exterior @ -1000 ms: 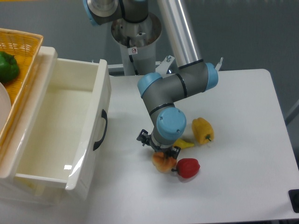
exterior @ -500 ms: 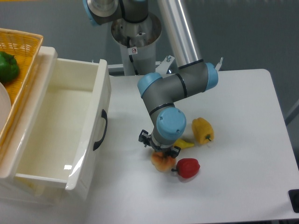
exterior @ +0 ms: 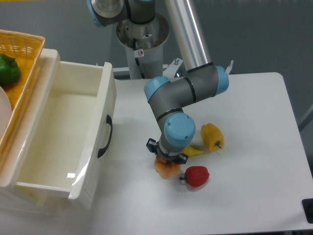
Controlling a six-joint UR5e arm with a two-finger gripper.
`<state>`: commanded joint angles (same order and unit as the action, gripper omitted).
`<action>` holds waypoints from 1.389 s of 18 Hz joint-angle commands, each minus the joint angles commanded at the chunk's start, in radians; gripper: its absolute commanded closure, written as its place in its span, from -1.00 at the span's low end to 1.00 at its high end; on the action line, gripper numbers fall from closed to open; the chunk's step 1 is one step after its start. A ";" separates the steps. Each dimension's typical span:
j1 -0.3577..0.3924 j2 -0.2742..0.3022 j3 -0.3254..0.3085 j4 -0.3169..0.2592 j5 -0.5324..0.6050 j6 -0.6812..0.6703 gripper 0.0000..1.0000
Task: Pick up the round bread
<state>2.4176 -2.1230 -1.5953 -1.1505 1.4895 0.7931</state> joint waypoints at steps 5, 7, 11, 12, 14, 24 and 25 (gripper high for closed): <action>0.002 0.003 0.000 0.000 0.000 0.002 0.95; 0.003 0.009 0.005 -0.002 -0.002 0.005 0.95; 0.006 0.017 0.032 -0.009 0.000 0.006 0.95; 0.006 0.021 0.032 -0.011 0.000 0.008 0.95; 0.006 0.043 0.034 -0.011 -0.002 0.011 0.95; -0.002 0.164 0.029 -0.074 -0.005 0.133 0.95; -0.002 0.176 0.029 -0.080 -0.005 0.144 0.95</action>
<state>2.4160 -1.9467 -1.5662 -1.2302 1.4849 0.9372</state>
